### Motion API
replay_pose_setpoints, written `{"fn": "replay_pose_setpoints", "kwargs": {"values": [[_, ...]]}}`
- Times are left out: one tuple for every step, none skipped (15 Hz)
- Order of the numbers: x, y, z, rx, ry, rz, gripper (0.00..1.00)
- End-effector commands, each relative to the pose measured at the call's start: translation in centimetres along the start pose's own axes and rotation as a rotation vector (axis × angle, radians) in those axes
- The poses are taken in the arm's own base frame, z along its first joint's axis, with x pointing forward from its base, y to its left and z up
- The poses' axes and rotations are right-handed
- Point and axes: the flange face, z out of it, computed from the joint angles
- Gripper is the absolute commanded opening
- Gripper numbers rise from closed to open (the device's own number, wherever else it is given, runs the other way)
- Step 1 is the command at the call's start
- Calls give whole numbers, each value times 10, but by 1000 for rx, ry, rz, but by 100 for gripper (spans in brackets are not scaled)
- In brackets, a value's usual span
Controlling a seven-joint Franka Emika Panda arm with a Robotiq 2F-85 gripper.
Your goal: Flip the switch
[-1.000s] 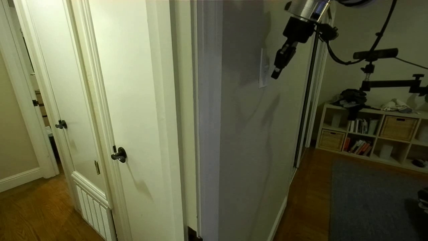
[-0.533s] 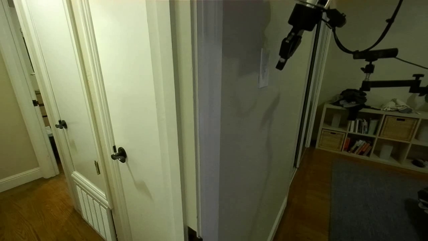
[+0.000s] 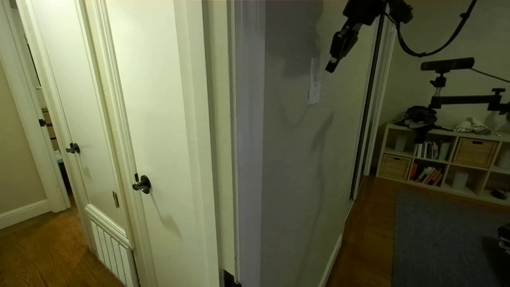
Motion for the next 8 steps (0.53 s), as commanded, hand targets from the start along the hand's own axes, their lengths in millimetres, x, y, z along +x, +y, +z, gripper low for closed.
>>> {"fn": "replay_pose_setpoints", "kwargs": {"values": [[6,-4,1,29,10,32,4],[7,-5,3,35,13,34,3],[8,-5,5,39,13,37,4],[9,-5,8,43,14,40,4],[9,-5,11,46,11,44,4],[11,-4,15,48,8,47,4],[12,-4,18,46,6,48,4],[13,-3,21,42,6,45,3]]}}
